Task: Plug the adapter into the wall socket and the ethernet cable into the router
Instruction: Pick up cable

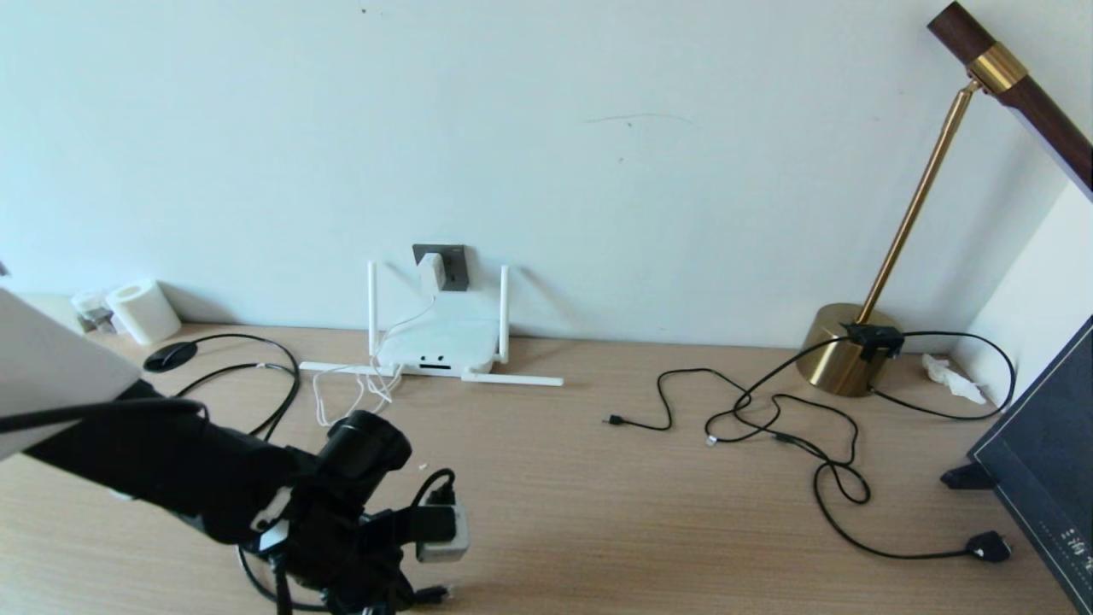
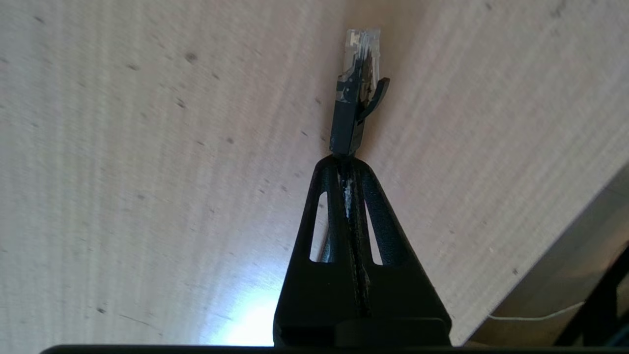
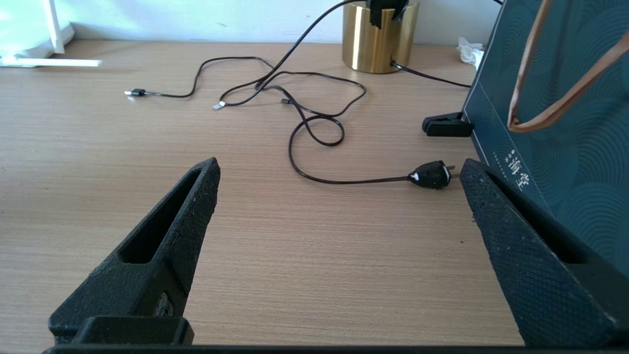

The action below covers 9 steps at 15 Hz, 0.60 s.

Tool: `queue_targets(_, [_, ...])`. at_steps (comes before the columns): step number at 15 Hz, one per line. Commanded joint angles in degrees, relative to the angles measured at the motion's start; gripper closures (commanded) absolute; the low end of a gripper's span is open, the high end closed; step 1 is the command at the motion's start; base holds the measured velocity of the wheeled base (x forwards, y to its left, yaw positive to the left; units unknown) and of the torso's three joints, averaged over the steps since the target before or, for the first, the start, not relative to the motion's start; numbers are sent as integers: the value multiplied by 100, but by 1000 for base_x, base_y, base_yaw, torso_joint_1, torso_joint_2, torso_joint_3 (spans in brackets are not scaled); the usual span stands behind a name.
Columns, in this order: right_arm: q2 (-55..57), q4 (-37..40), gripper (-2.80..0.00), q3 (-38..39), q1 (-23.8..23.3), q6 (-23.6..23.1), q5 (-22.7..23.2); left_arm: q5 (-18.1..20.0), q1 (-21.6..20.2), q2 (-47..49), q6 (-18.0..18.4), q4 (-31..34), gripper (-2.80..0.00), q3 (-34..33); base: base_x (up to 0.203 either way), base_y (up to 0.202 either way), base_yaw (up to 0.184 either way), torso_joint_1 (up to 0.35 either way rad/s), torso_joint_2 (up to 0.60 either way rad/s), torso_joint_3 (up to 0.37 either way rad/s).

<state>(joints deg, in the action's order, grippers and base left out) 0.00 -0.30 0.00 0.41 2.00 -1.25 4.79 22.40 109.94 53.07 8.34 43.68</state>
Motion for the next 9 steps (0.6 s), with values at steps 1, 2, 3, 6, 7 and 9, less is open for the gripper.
queue_targets(1, [9, -5, -280, 0, 2, 2, 2, 28, 48, -320, 43, -62, 0, -34, 0, 0, 0, 0, 0, 0])
queue_targets(2, [9, -5, -280, 0, 2, 2, 2, 112, 109, -509, 44, -236, 0, -21, 0, 0, 0, 0, 0, 0])
queue_targets(3, [9, -5, -280, 0, 2, 2, 2, 257, 196, -747, 45, -522, 0, 20, 0, 0, 0, 0, 0, 0])
queue_targets(6, [9, -5, -280, 0, 2, 2, 2, 438, 391, -1105, 56, -786, 0, 781, 0, 0, 0, 0, 0, 0])
queue_targets(7, [9, -5, -280, 0, 2, 2, 2, 447, 499, -1110, 55, -784, 0, 1188, 0, 0, 0, 0, 0, 0])
queue_targets(9, [9, -5, -280, 0, 2, -11, 7, 439, 768, -1108, 55, -758, 0, 1958, 0, 0, 0, 0, 0, 0])
